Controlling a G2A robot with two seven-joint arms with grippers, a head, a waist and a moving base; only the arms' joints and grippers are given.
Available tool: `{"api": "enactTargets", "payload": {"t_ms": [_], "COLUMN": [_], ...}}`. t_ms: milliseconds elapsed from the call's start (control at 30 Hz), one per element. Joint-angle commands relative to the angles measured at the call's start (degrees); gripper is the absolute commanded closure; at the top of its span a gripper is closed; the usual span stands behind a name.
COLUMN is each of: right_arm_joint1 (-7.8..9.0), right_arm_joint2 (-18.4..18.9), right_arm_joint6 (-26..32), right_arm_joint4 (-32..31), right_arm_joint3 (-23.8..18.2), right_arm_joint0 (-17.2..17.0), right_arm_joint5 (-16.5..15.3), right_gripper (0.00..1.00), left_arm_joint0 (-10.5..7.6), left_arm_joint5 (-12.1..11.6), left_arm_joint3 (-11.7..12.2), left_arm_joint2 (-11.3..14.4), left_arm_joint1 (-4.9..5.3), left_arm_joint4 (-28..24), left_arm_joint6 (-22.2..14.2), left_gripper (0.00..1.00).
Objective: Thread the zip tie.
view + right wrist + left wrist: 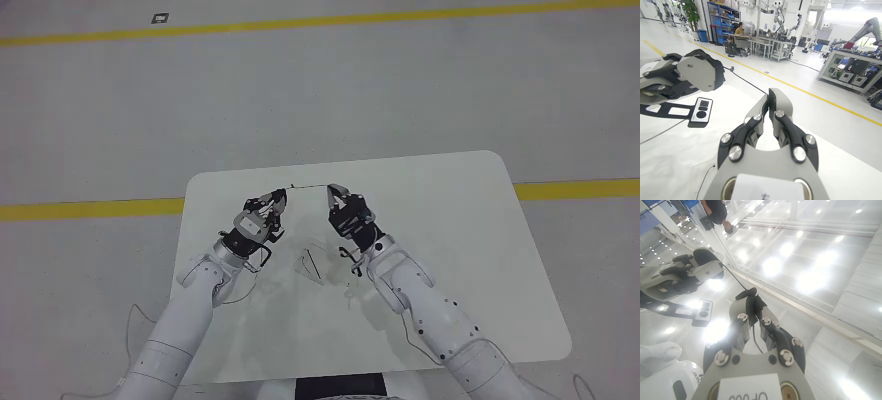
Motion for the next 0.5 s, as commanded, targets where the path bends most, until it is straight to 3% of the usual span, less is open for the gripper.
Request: {"api": "enactTargets", "payload": {"t_ms": [0, 467], "right_arm_joint1": [0.0, 0.0], "right_arm_joint2": [0.2, 1.5], "right_arm_joint6": [0.0, -0.4], "right_arm_joint4": [-0.1, -0.7], "right_arm_joint3": [-0.2, -1.0], "right_arm_joint0": [-0.2, -1.1], "right_arm_joint5": [0.0, -0.3], "right_gripper": [1.0, 1.0], "left_arm_joint0": [0.0, 0.0], "left_arm_joint5": [0.0, 0.0], "left_arm_joint3": [0.0, 0.0], "left_arm_joint2": [0.0, 0.0], "left_arm_joint1": [0.0, 0.0], "left_arm_joint4": [0.0, 0.0], "left_arm_joint6": [0.0, 0.0], "left_gripper": [1.0, 1.0]}}
